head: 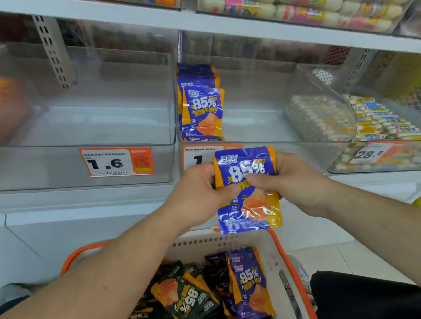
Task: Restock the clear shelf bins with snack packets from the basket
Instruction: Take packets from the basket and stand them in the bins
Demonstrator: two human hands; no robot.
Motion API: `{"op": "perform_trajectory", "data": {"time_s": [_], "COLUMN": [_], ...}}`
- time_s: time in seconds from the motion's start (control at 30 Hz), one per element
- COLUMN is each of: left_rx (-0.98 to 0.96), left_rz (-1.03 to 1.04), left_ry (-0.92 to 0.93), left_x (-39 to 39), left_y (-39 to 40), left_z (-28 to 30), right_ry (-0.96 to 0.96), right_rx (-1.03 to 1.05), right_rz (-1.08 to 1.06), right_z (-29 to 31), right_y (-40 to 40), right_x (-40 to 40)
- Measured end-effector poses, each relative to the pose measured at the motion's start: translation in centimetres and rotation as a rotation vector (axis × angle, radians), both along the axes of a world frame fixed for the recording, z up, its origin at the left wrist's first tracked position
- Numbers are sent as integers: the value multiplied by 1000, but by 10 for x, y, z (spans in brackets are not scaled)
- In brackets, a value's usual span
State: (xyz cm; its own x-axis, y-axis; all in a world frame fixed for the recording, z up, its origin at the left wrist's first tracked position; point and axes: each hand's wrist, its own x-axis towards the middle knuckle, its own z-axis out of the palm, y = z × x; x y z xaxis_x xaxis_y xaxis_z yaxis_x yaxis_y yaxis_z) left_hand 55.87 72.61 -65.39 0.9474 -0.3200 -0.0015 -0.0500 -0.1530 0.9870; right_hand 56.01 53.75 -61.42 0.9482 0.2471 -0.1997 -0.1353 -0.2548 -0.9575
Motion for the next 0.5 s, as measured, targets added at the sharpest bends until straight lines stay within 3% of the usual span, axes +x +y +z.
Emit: {"op": "perform_trajectory", "data": {"time_s": [0.1, 0.27, 0.4, 0.5], "left_rx": [4, 466, 644, 759], "left_rz": [115, 620, 680, 694], "left_ry": [-118, -609, -526, -598], "left_x": [2, 19, 37, 42], "left_y": [3, 28, 42, 37], "left_z": [32, 59, 41, 25], "right_ry": [-54, -38, 45, 92], "right_rx": [40, 73, -59, -212], "right_rz": [-3, -202, -307, -309], "right_z": [28, 66, 60, 43], "right_y": [6, 13, 27, 41], "right_x": [10, 58, 107, 133]}}
